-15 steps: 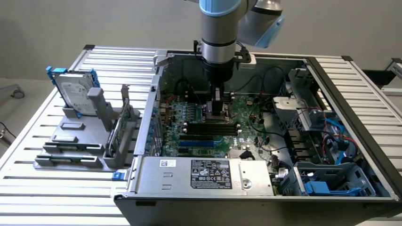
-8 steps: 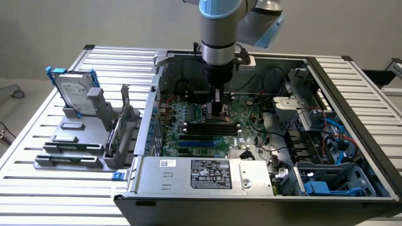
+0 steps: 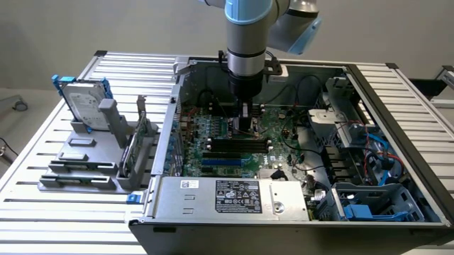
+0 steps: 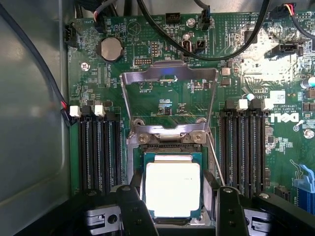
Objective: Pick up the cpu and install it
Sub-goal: 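Place the cpu into insertion slot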
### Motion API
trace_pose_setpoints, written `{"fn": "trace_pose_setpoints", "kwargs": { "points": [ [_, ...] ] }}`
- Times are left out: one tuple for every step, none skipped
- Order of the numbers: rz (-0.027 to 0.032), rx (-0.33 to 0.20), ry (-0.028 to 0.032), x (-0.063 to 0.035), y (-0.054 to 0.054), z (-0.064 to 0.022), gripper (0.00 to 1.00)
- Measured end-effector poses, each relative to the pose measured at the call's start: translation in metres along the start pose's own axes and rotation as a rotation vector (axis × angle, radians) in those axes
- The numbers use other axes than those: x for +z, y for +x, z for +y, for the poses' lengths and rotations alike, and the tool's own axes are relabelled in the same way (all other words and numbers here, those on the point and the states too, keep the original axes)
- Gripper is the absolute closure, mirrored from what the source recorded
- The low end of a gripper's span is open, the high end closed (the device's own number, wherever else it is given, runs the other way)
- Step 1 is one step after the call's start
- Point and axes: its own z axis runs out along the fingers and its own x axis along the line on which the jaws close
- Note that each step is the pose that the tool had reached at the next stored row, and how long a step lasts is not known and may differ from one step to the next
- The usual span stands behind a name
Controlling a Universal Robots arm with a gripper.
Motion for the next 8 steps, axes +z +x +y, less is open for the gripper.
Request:
{"fn": "trace_pose_setpoints", "kwargs": {
  "points": [
    [-0.002,0.0,-0.0003,0.0008,0.0,-0.0001,0.45],
    [-0.0049,0.0,-0.0004,0.0015,0.0001,-0.0002,0.45],
    [-0.0069,-0.001,-0.0004,0.0021,0.0005,-0.0002,0.45],
    [-0.0085,-0.001,-0.0004,0.0026,0.0008,-0.0003,0.45],
    [-0.0096,-0.001,-0.0005,0.0031,0.0012,-0.0003,0.45],
    [-0.0104,-0.001,-0.0005,0.0036,0.0015,-0.0004,0.45],
    [-0.0111,-0.001,-0.0007,0.0039,0.0017,-0.0004,0.45],
    [-0.0121,-0.001,-0.0007,0.0042,0.002,-0.0004,0.45]
  ]
}}
